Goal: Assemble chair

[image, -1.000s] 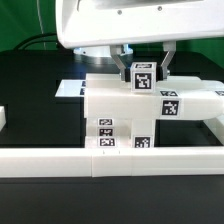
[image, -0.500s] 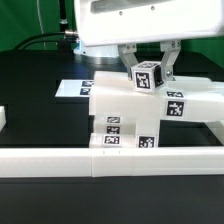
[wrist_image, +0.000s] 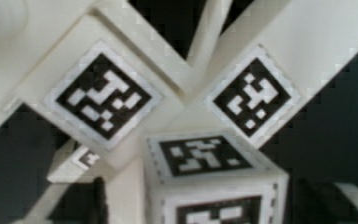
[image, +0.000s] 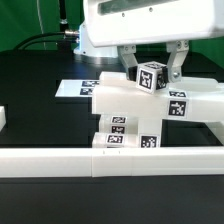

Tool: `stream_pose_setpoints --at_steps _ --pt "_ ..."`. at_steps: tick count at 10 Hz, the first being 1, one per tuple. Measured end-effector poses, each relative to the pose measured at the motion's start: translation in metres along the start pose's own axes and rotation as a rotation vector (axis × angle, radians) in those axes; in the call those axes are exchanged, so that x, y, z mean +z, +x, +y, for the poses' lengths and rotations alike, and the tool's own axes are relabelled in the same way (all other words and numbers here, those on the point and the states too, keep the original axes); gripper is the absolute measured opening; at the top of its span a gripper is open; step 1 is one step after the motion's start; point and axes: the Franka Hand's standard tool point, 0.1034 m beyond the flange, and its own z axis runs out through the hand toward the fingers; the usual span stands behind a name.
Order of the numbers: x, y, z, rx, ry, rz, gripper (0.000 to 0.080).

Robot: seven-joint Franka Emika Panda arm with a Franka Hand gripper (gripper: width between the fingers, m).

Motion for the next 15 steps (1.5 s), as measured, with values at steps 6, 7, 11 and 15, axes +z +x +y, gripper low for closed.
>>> stream_pose_setpoints --at_steps 6,7,11,15 --pt "-0.003 0.003 -0.003 -0.54 -0.02 0.013 0.0649" --pt "-0.003 0.002 -0.006 -0.633 -0.03 0.013 0.0649" --pt "-0.004 -0.002 -0.007 -0.729 -0.039 -0.017 0.0649" --pt "-0.002 -0.017 -0.002 -0.752 -0.095 -0.231 0.0649"
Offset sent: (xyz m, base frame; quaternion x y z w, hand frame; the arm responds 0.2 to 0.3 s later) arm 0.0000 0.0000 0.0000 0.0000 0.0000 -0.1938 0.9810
